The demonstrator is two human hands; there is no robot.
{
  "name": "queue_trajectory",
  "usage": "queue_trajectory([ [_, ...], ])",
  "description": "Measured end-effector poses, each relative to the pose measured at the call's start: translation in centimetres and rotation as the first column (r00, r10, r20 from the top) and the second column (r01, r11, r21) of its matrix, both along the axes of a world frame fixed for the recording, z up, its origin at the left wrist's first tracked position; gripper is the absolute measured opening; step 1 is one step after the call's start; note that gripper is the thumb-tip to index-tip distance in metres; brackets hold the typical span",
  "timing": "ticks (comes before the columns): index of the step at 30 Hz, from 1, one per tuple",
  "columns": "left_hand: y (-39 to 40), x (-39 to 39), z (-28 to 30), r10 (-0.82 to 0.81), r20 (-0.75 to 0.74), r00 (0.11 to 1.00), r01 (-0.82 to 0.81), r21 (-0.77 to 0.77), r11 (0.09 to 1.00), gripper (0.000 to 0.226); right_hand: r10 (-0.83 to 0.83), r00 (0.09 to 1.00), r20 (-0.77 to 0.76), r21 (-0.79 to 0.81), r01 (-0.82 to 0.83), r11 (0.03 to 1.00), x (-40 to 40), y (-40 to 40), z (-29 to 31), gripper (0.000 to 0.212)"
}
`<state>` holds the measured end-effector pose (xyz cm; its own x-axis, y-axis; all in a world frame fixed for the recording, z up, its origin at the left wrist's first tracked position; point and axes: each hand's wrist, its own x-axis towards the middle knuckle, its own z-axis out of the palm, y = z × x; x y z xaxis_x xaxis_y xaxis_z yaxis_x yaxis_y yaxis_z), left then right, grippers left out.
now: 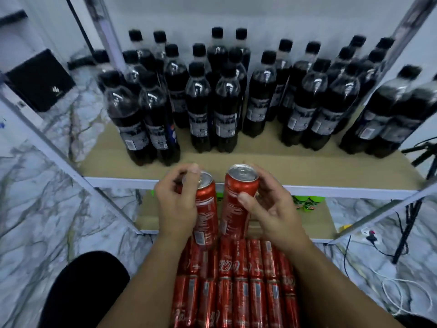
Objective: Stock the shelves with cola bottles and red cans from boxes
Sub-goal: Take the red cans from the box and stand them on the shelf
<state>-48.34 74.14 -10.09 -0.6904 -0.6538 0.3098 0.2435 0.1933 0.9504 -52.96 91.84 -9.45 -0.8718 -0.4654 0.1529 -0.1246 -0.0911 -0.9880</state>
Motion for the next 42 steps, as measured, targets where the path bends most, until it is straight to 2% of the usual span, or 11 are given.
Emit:
queue_trajectory([
  [4, 0.8, -0.8, 13.4, -0.046, -0.056, 0.997, 0.044, -0.046, 0.998, 0.042, 0.024, 0.999, -0.026, -0.063, -0.026, 0.998, 0.2, 0.4, 11.3, 0.055],
  [11, 1.6, -0.9, 34.8, -0.103, -0.077, 0.992, 0.105, 0.027, 0.994, 0.05, -0.002, 0.997, -0.081, -0.149, -0.01, 0.989, 0.1, 0.7, 31.1, 0.061],
  [18, 1.5, -3.6, 50.1, -0.179, -0.109, 0.978, 0.19, 0.099, 0.977, 0.05, -0.015, 0.99, -0.142, -0.207, -0.015, 0.978, -1.5, -1.3, 46.5, 0.062],
  [20, 0.9, -4.9, 52.8, -0.171, -0.121, 0.978, 0.185, 0.116, 0.976, 0.049, -0.026, 0.985, -0.173, -0.164, -0.003, 0.987, -2.6, -2.4, 49.5, 0.074],
  [22, 0.0, -6.4, 54.8, -0.16, -0.136, 0.978, 0.179, 0.139, 0.974, 0.048, -0.042, 0.983, -0.176, -0.138, 0.018, 0.99, -4.1, -3.5, 51.8, 0.081],
  [25, -2.1, -9.0, 56.2, -0.164, -0.135, 0.977, 0.185, 0.157, 0.97, 0.047, -0.045, 0.988, -0.145, -0.169, 0.02, 0.985, -6.8, -5.3, 53.7, 0.068],
  [29, -4.8, -12.8, 55.9, -0.131, -0.131, 0.983, 0.155, 0.189, 0.97, 0.044, 0.018, 0.996, -0.084, -0.199, -0.034, 0.979, -10.9, -8.0, 53.5, 0.057],
  [36, -8.9, -18.1, 55.1, -0.063, -0.151, 0.986, 0.1, 0.249, 0.963, 0.042, 0.008, 0.995, -0.102, -0.179, -0.026, 0.983, -16.2, -11.8, 53.3, 0.058],
  [42, -10.5, -20.9, 55.0, -0.065, -0.137, 0.988, 0.088, 0.17, 0.981, 0.035, -0.021, 0.996, -0.091, -0.17, 0.006, 0.985, -18.9, -14.0, 53.2, 0.061],
])
